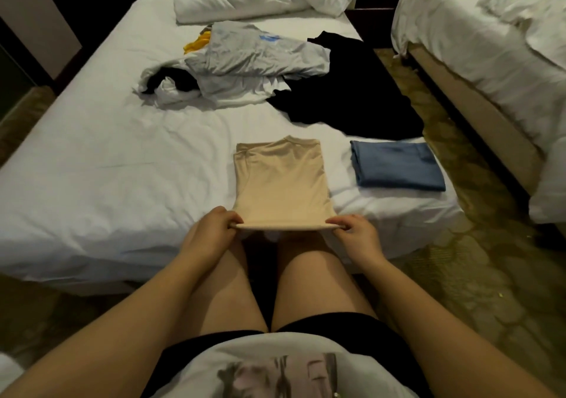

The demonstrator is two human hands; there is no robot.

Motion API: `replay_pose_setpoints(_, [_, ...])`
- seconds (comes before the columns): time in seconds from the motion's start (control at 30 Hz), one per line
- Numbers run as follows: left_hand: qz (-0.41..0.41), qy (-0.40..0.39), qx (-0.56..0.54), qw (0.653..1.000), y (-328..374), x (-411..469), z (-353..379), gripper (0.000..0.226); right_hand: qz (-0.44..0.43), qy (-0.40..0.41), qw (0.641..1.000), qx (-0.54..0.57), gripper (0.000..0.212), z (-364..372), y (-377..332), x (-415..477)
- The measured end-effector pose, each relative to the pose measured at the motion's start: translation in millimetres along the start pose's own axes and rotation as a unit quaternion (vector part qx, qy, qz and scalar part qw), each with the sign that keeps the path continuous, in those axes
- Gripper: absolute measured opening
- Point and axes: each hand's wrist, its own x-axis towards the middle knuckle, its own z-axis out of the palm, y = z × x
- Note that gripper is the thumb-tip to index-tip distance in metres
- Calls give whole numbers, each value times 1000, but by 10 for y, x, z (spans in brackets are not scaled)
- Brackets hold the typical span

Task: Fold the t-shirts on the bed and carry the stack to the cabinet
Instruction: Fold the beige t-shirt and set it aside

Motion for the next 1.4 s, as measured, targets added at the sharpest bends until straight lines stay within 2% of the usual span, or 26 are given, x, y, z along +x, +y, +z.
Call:
replay_pose_setpoints(0.13, [26, 45, -27, 998, -94, -56, 36, 17, -49, 19, 995, -83, 18, -35, 90, -35])
replay_pose_setpoints(0.2, [42, 54, -88, 994, -93, -82, 25, 13, -49, 29, 995, -80, 18, -25, 110, -48])
replay_pose_setpoints(0.33, [38, 43, -165, 985, -57, -83, 7, 16, -58, 45, 997, 28, 9, 15, 95, -42])
replay_pose_setpoints(0.4, [33, 64, -178, 981, 23, 13, 12, 32, -50, 56, 993, 94, 8, 24, 35, 40])
replay_pose_setpoints(0.5, [33, 121, -181, 975, 238, 307, -49, 27, -36, 83, 987, 130, 10, 17, -132, 348])
replay_pose_setpoints(0.6, [2, 165, -177, 970, 299, 726, -70, 15, -40, 90, 989, 112, 10, 32, -295, 791])
replay_pose_setpoints(0.73, [-39, 181, -166, 969, 263, 1271, -2, 16, -27, 95, 994, 55, 18, 175, -425, 1414])
replay_pose_setpoints(1.0, [-119, 142, -150, 971, 8, 2152, 181, 28, 34, 100, 992, -66, 27, 522, -391, 2268])
replay_pose_setpoints(1.17, [-148, 145, -128, 970, -43, 2255, 298, 32, 45, 98, 988, -109, 29, 634, -235, 2347])
replay_pose_setpoints(1.3, [-161, 145, -118, 969, 7, 2218, 269, 36, 43, 85, 992, -80, 33, 603, -227, 2372])
replay_pose_setpoints(1.4, [-140, 157, -86, 974, 132, 2096, 226, 48, -23, 128, 988, -82, 42, 557, -304, 2254])
